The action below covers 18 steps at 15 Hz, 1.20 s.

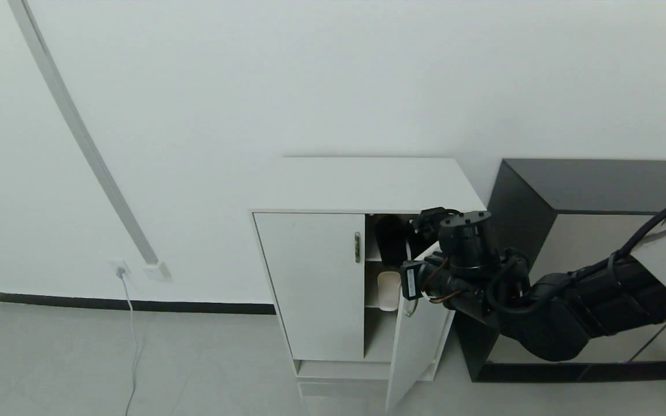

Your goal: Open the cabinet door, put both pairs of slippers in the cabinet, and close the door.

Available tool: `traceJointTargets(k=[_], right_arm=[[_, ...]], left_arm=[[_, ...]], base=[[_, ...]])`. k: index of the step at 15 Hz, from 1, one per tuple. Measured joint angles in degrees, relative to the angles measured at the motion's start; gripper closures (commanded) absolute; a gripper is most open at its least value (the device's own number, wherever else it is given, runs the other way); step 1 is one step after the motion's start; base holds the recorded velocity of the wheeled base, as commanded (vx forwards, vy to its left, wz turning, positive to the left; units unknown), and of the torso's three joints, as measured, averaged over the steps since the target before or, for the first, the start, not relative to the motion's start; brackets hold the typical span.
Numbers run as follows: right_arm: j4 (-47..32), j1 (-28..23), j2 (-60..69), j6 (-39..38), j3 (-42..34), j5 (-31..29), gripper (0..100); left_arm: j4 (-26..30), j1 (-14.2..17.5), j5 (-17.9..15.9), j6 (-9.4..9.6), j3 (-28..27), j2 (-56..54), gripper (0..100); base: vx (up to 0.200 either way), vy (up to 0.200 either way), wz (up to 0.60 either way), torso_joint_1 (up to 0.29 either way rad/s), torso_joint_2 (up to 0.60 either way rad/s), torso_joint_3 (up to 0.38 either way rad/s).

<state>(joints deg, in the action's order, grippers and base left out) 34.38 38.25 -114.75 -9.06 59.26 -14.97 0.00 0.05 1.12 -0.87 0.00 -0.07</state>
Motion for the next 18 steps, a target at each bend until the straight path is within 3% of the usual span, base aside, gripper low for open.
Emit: traceJointTargets(k=[3, 6, 14, 18], right_arm=[[1.7, -0.6, 0.1, 0.8, -1.0, -0.5, 100], [1.8, -1.2, 0.6, 2.1, -2.0, -0.6, 100], [1.8, -1.3, 1.2, 2.4, -3.5, -0.6, 100], [6.0, -1.2, 2.2, 3.6, -8.3, -0.4, 100]], left_arm=[[0.0, 0.0, 0.0, 0.0, 0.0, 0.0, 100], [0.0, 0.1, 0.0, 0.0, 0.0, 0.0, 100], [0.0, 0.1, 0.0, 0.05, 0.0, 0.0, 100], [0.0, 0.1, 0.0, 0.09, 0.0, 0.0, 100]], base=[[0.0, 0.0, 0.0, 0.0, 0.0, 0.0], [0.0, 0.0, -0.6, -0.004, 0.0, 0.004], [0.0, 0.0, 0.0, 0.0, 0.0, 0.0], [0.2, 0.0, 0.0, -0.004, 0.0, 0.006]])
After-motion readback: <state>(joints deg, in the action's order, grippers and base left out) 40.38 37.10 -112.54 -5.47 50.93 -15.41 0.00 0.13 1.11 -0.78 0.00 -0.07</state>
